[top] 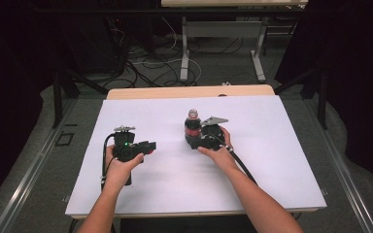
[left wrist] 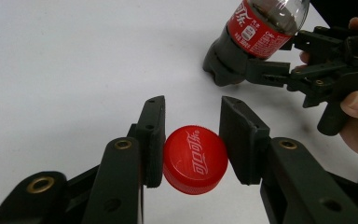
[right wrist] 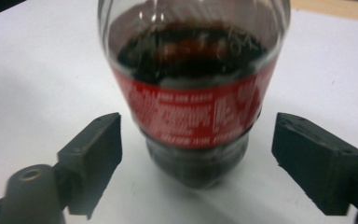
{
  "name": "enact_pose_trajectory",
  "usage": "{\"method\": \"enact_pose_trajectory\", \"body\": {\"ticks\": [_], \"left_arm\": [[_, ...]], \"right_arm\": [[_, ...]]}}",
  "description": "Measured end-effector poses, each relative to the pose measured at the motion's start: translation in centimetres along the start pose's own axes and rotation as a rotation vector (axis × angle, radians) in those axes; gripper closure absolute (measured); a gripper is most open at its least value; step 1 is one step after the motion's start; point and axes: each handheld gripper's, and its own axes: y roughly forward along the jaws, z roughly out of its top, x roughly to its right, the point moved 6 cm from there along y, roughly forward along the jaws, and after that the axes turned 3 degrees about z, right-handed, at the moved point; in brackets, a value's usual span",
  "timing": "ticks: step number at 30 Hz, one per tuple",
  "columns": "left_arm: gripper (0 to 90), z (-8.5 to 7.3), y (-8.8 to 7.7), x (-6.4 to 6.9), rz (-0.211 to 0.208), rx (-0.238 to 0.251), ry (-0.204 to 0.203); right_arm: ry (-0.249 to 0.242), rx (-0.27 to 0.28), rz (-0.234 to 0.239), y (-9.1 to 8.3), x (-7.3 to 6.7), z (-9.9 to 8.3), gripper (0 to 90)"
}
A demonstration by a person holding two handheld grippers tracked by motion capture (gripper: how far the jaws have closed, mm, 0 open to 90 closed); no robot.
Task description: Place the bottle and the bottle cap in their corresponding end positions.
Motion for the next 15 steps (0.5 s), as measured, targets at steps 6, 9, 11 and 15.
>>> {"method": "enact_pose_trajectory", "body": {"ticks": [6, 9, 11, 15], "left_arm": [[62.0, -0.2, 0.4, 0.2, 0.001, -0.024, 0.013], [62.1, -0.4, 0.7, 0.3, -0.001, -0.031, 0.022], [62.1, -0.4, 0.9, 0.4, 0.0, -0.029, 0.018], [62.0, -0.6, 1.4, 0.6, 0.002, -0.038, 0.031]], "right_arm": [[-0.015, -0.054, -0.001, -1.6, -0.3, -0.5, 14.9], [-0.012, -0.065, 0.0, -2.6, -0.3, -0.6, 14.8], [0.001, -0.08, -0.003, -3.3, -0.3, -0.8, 14.7], [0.008, -0.129, -0.02, -4.5, 0.0, -1.5, 14.2]]}}
